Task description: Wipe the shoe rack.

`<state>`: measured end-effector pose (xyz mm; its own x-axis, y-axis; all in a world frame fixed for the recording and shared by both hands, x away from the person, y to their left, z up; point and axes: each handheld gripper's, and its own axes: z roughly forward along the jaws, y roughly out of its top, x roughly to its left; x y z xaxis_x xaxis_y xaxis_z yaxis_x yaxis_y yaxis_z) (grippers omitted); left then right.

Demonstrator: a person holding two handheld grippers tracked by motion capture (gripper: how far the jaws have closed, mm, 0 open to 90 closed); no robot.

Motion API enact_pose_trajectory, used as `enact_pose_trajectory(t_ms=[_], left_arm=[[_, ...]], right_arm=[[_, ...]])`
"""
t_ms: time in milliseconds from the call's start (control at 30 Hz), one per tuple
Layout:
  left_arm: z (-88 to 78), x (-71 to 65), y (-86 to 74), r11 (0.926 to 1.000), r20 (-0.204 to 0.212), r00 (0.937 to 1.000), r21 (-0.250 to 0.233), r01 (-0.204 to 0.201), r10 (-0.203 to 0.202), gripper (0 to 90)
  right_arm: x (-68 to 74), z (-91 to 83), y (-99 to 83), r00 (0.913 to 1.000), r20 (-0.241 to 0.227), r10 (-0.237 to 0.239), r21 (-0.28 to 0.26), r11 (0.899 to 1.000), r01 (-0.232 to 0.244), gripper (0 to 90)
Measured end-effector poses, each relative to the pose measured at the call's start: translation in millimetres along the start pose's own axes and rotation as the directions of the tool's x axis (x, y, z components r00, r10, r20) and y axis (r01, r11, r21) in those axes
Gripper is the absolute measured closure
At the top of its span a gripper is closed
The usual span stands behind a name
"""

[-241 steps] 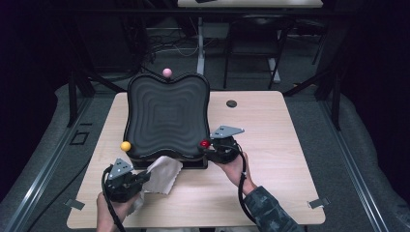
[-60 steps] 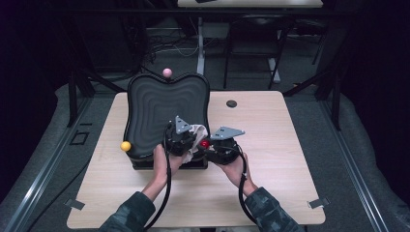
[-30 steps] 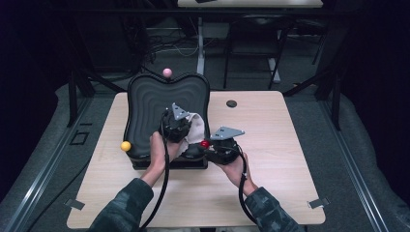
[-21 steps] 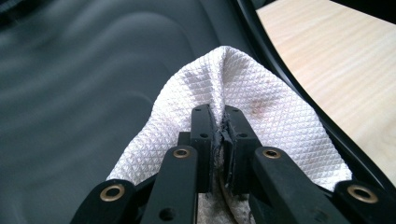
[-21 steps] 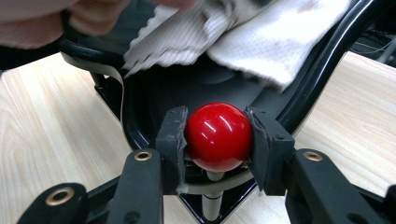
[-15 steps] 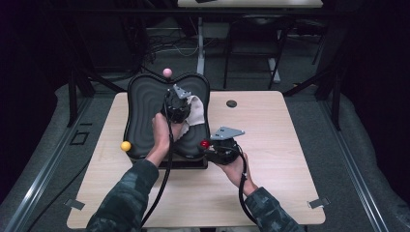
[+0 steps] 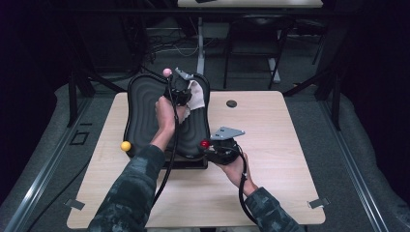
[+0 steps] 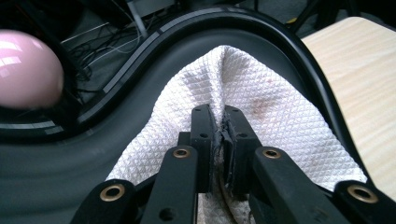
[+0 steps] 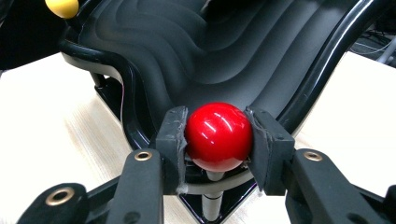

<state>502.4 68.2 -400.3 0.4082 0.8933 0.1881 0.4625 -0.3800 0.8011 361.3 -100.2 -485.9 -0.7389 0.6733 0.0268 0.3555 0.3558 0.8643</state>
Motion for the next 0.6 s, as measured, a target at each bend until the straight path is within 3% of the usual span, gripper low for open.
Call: enact_pose_trajectory(t_ms=[300,600], left_arm=[[7.8,10.4,16.9,0.9995,-0.034,0.9991,0.017,0.025,-0.025,83.8],[4.8,15.0,11.5,0.9991,-0.018,0.9991,0.015,0.038,-0.038,83.8]], right_arm=[[0.1,-0.1,-0.3,1.0000,0.001,0.002,-0.002,1.000,-0.002,60.1],[-0.1,-0.2,-0.3,1.0000,0.002,-0.001,0.000,1.000,0.001,60.1]])
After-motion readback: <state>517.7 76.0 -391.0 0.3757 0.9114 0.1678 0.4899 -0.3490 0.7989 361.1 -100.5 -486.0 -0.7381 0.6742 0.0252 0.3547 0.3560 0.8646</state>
